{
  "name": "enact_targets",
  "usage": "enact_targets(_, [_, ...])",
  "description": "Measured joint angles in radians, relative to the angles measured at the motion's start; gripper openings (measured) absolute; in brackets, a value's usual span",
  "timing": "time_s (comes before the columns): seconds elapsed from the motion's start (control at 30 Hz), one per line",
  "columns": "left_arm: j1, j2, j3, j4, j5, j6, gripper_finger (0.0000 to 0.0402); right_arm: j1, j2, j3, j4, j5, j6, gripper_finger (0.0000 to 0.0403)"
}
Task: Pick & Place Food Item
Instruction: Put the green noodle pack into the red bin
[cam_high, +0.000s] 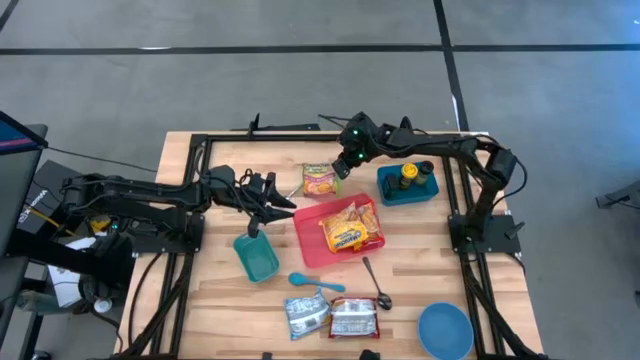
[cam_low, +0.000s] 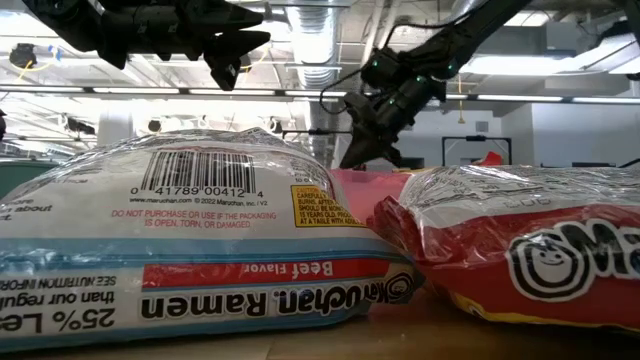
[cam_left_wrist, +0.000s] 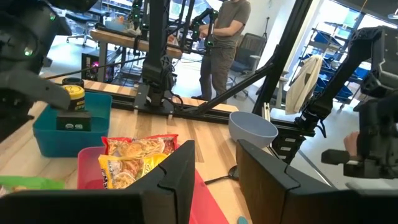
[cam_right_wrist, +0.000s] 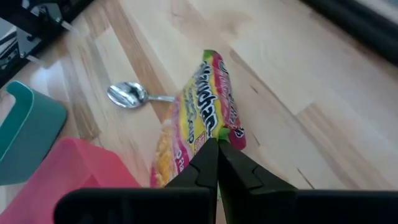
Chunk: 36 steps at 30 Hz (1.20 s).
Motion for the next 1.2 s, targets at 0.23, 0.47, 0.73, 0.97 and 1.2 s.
enact_targets(0.23, [0.000,0.000,0.000,0.000,0.000,0.000,0.0112,0.024,-0.060,0.000,-0.004,0.036,-0.007,0.0000])
enact_targets(0.47, [0.000,0.000,0.000,0.000,0.000,0.000,0.0112,0.053,-0.125,0.000,-0.021,0.097,-0.018,0.0000])
enact_targets(0.73, [0.000,0.000,0.000,0.000,0.000,0.000,0.0112,0.087,-0.195,0.000,-0.026,0.116,-0.033,0.0000])
enact_targets(0.97, [0.000,0.000,0.000,0.000,0.000,0.000,0.0112,0.126,-0.253,0.000,-0.026,0.116,-0.033,0.0000])
enact_targets(1.2, [0.000,0.000,0.000,0.000,0.000,0.000,0.0112,0.185,-0.312,0.000,-0.044,0.116,-0.034,0.0000])
